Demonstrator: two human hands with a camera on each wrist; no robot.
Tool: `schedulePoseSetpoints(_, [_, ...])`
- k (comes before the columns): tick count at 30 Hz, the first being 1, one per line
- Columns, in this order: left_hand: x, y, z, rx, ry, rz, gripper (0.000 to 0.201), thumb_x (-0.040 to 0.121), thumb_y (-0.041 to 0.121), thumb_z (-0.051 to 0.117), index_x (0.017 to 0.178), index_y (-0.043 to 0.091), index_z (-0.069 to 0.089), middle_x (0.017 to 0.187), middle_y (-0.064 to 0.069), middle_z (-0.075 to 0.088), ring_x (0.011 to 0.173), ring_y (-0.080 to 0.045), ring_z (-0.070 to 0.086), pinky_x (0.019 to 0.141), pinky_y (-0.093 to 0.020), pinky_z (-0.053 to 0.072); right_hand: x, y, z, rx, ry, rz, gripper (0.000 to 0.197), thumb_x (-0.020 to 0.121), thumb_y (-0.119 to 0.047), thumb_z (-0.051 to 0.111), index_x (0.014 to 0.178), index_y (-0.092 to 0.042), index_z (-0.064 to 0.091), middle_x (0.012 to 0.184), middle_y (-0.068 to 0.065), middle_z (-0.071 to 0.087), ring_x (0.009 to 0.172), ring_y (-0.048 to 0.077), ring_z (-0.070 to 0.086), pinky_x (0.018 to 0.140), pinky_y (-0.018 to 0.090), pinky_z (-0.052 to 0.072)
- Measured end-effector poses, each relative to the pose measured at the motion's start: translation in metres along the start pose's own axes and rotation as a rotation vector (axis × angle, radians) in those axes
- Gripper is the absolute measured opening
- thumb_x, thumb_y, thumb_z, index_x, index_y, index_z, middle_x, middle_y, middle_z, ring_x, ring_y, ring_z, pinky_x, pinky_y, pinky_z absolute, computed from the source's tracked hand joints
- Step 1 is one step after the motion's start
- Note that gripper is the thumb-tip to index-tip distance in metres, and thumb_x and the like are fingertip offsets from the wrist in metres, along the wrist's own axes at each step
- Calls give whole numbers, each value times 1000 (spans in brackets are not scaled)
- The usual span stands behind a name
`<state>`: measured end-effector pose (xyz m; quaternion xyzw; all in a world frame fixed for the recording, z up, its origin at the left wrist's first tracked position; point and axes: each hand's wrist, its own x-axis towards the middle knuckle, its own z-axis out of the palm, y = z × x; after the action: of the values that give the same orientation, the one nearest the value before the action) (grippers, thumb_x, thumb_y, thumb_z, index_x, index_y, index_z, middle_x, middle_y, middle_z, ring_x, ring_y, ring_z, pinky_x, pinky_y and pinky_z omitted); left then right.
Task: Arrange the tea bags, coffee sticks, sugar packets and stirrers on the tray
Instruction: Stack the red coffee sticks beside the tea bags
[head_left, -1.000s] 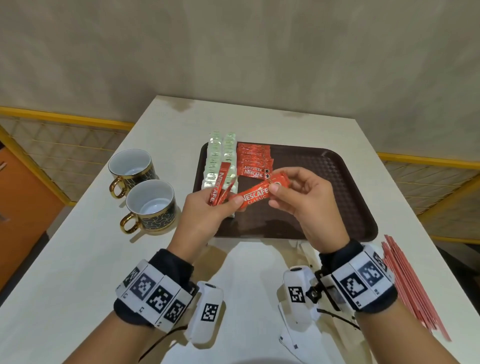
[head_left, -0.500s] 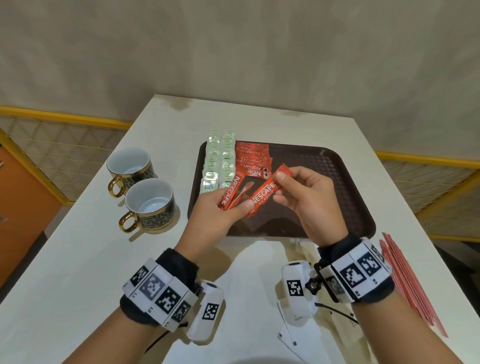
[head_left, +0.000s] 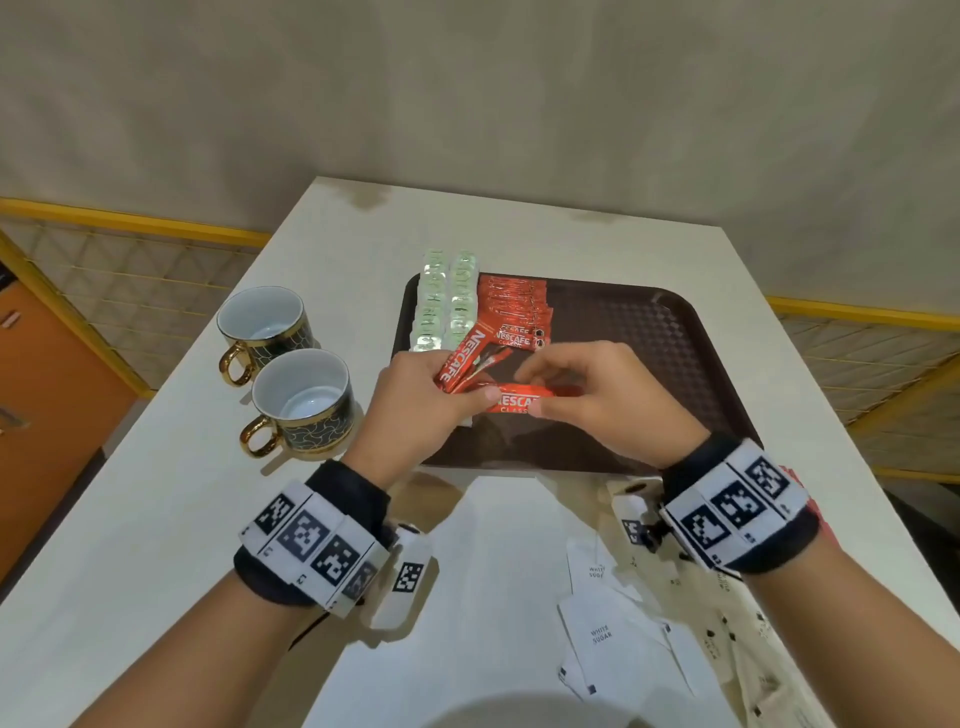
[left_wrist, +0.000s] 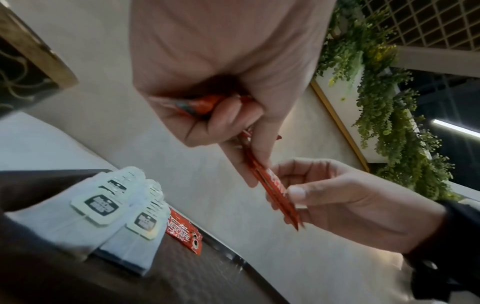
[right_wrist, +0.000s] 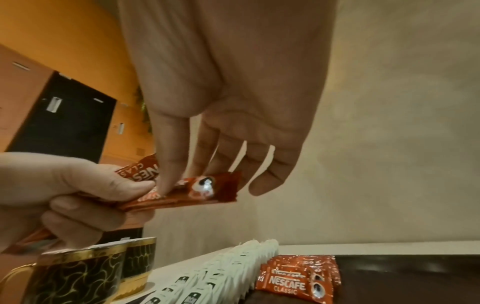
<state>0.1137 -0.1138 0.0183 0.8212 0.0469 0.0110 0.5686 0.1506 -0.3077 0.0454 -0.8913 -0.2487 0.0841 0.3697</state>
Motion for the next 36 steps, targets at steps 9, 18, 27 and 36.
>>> schedulePoseSetpoints(9, [9,-6,-11,47,136,-48,23,82,36,76,99,20,73,90,5,73,84,-13,69,81,-39,58,94,59,-3,-276,47,152,18,77,-8,78,79,-19,62,79,-3,63,78,15,61,74,27,48])
schedulePoseSetpoints(18, [-8,-16,-19,-35,145,-115,21,80,36,76,98,33,68,90,15,73,80,4,67,65,-10,52,132,83,15,-515,-23,182,16,80,-17,74,87,-19,61,98,5,66,91,26,63,79,38,53])
schedulePoseSetpoints(27, [-11,-18,-17,-26,159,-140,24,80,40,73,101,33,64,92,19,70,84,6,65,66,-9,46,135,83,18,-650,-50,52,12,87,-15,67,98,-15,63,103,3,61,96,26,59,78,37,49])
schedulePoseSetpoints(36, [-14,-27,-20,-10,196,-131,29,82,37,72,106,21,70,88,11,71,77,8,64,58,-4,44,127,89,21,-673,-102,1,35,84,-35,70,110,-14,59,106,4,55,99,26,56,75,38,48])
